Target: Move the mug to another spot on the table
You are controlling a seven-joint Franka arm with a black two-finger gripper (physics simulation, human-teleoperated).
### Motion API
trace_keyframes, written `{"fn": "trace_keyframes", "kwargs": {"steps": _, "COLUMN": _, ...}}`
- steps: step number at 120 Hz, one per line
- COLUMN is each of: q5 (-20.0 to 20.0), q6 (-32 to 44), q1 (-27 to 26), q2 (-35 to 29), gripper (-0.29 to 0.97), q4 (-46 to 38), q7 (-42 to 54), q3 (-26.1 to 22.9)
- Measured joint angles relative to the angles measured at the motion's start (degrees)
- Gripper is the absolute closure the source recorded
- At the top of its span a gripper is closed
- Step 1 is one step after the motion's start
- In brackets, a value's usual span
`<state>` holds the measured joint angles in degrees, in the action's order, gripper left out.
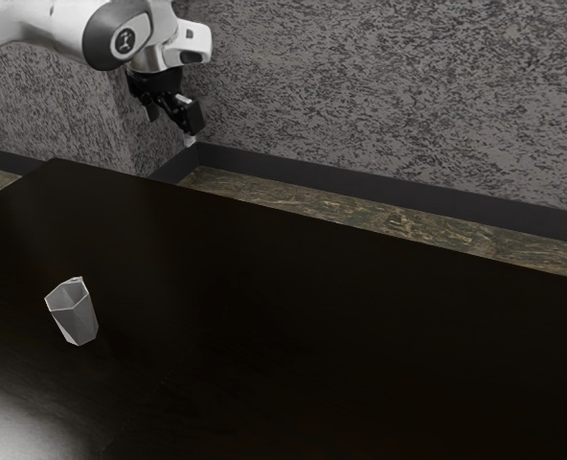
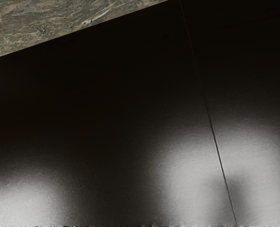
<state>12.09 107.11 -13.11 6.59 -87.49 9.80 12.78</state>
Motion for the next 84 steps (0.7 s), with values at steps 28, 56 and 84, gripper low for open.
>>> {"fn": "trace_keyframes", "kwargs": {"steps": 28, "q5": 0.3, "q6": 0.9, "q1": 3.3, "q2": 3.2, "gripper": 0.0, "q4": -3.6, "q7": 2.1, "q3": 0.1}}
{"fn": "trace_keyframes", "kwargs": {"steps": 56, "q5": -0.9, "q6": 1.2, "q1": 3.2, "q2": -0.7, "gripper": 0.0, "q4": -14.2, "q7": 2.6, "q3": 3.1}}
{"fn": "trace_keyframes", "kwargs": {"steps": 84, "q5": -4.3, "q6": 1.2, "q1": 3.6, "q2": -2.2, "gripper": 0.0, "q4": -20.4, "q7": -2.1, "q3": 8.1}}
